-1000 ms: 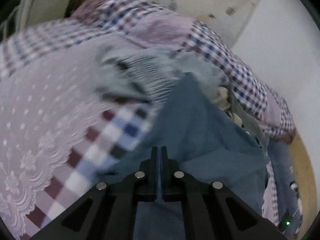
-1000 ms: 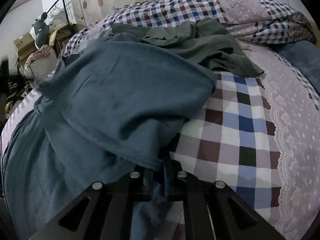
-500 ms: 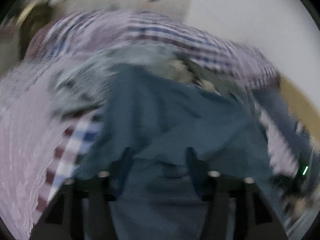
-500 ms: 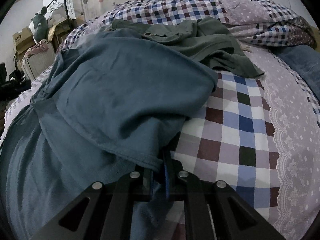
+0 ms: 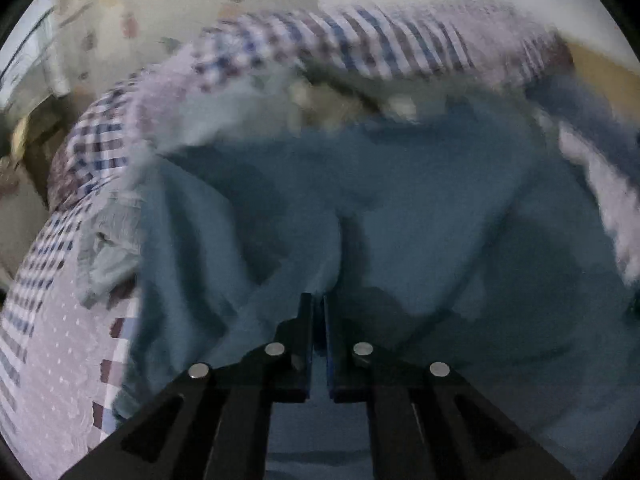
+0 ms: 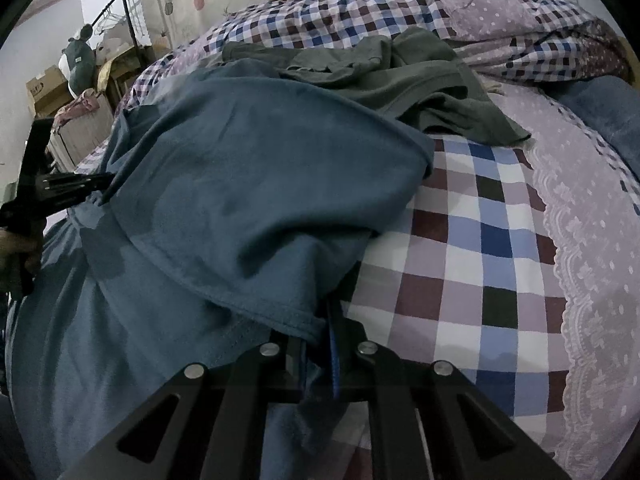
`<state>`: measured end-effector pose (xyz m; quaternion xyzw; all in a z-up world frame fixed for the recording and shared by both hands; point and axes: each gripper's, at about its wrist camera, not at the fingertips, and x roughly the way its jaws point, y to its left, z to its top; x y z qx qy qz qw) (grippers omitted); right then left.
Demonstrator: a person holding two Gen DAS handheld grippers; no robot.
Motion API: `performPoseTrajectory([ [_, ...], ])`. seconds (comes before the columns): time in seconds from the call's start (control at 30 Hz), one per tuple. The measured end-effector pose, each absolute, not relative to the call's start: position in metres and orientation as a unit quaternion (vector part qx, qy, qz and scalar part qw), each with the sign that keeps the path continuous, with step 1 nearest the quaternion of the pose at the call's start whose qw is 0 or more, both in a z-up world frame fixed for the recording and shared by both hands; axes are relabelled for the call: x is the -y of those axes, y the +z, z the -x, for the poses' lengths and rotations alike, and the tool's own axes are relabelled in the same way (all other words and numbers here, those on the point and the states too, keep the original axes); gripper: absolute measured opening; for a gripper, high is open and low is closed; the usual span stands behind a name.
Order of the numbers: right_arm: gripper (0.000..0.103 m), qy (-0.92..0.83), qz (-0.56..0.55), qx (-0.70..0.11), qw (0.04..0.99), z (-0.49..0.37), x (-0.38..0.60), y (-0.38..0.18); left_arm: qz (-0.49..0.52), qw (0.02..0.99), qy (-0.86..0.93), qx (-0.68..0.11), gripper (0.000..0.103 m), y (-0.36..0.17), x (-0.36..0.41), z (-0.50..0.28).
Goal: Fold clothes
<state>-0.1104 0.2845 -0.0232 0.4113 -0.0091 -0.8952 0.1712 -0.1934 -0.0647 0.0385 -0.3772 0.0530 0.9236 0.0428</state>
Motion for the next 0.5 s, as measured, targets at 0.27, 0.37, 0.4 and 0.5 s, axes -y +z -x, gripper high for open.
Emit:
performPoseTrajectory([
  [0.27,0.008,-0.893,-0.412,0.023,0.178,0.112,-0.289,-0.024,0.342,0.008,0.933,0.108,0.003,0.083,0.147,0.215],
  [0.37,0.008,-0.893,-0.413,0.027,0.180,0.112,-0.290,-0.024,0.351,0.003,0.926,0.138,0.003,0.083,0.161,0.230],
  [0.4,0.008,-0.892,-0.413,0.027,0.180,0.113,-0.290,-0.024,0.355,0.003,0.924,0.144,0.003,0.083,0.163,0.236],
  [0.5,0.008,-0.892,-0.413,0.026,0.180,0.113,-0.290,-0.024,0.399,0.001,0.903,0.158,0.006,0.068,0.168,0.261],
])
